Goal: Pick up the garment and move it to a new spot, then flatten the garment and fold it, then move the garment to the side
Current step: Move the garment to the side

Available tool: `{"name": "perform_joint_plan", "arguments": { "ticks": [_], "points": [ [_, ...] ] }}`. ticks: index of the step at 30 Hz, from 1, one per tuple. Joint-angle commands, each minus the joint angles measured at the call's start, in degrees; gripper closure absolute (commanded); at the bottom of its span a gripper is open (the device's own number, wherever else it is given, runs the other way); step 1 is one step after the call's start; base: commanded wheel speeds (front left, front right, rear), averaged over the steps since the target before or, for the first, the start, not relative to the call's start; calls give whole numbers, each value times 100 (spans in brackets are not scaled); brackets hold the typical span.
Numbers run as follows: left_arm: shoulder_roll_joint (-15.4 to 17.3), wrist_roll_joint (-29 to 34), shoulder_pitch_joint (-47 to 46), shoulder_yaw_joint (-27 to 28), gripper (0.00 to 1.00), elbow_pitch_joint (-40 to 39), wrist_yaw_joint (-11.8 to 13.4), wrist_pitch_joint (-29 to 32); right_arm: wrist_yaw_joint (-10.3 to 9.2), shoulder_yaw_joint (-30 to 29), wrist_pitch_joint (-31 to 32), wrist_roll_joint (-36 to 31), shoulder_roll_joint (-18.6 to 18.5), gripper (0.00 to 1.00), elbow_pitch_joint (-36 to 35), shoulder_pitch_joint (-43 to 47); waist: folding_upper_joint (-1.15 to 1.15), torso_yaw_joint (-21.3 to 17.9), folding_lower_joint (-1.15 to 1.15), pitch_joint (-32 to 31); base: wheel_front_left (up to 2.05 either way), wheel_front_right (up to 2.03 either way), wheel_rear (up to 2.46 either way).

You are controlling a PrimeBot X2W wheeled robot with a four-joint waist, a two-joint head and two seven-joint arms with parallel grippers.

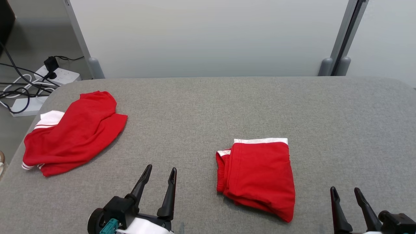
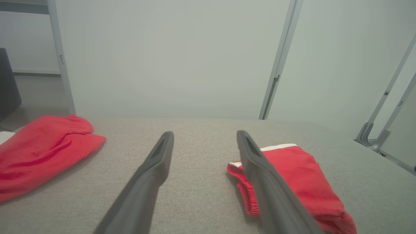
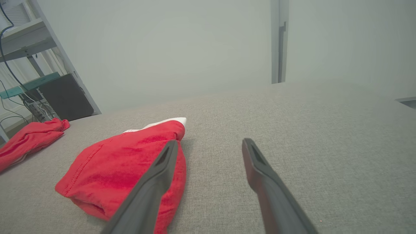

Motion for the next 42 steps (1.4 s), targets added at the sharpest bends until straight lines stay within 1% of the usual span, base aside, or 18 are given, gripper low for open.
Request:
{"name": "perform_joint_plan", "arguments": {
  "ticks": [1, 9, 13, 18, 21, 26, 31, 33, 36, 42],
  "points": [
    [7, 49, -112, 203, 0, -121, -20, -59, 24, 87, -78, 34, -66, 0, -167, -132, 0, -1, 0, -4, 0, 0, 0],
    [7, 51, -124, 139, 0, -108, -43, -59, 24, 170, -78, 290, -66, 0, -72, -188, 0, 39, 0, -20, 0, 0, 0],
    [7, 51, -128, 110, 0, -112, -44, -59, 24, 263, -78, 774, -66, 0, 180, -385, 0, 80, 0, 14, 0, 0, 0],
    [7, 53, -179, 51, 0, -103, -53, -59, 24, 564, -63, 1451, -66, 0, 787, -898, 0, 174, 0, 118, 0, 0, 0],
    [7, 67, -228, 31, 0, -98, -55, -59, 24, 718, 83, 1871, -93, 0, 1199, -1322, 0, 222, 0, 203, 0, 0, 0],
    [7, 85, -315, -22, 0, -102, -62, -59, 24, 978, 375, 2344, -187, 0, 1901, -2066, 0, 328, 0, 398, 0, 0, 0],
    [7, 75, -450, -103, 0, -93, -76, -59, 24, 1313, 708, 2772, -356, 0, 2456, -2649, 0, 457, 0, 576, 0, 0, 0],
    [7, 75, -471, -108, 0, -84, -75, -59, 24, 1352, 770, 2891, -373, 0, 2555, -2732, 0, 474, 0, 596, 0, 0, 0],
    [7, 70, -538, -125, 0, -65, -73, -59, 24, 1547, 998, 3192, -453, 0, 2798, -2925, 0, 531, 0, 646, 0, 0, 0],
    [7, 40, -620, -147, 0, -42, -59, -59, 24, 1944, 1409, 3550, -598, 0, 3294, -3140, 0, 609, 0, 677, 0, 0, 0]
  ]
}}
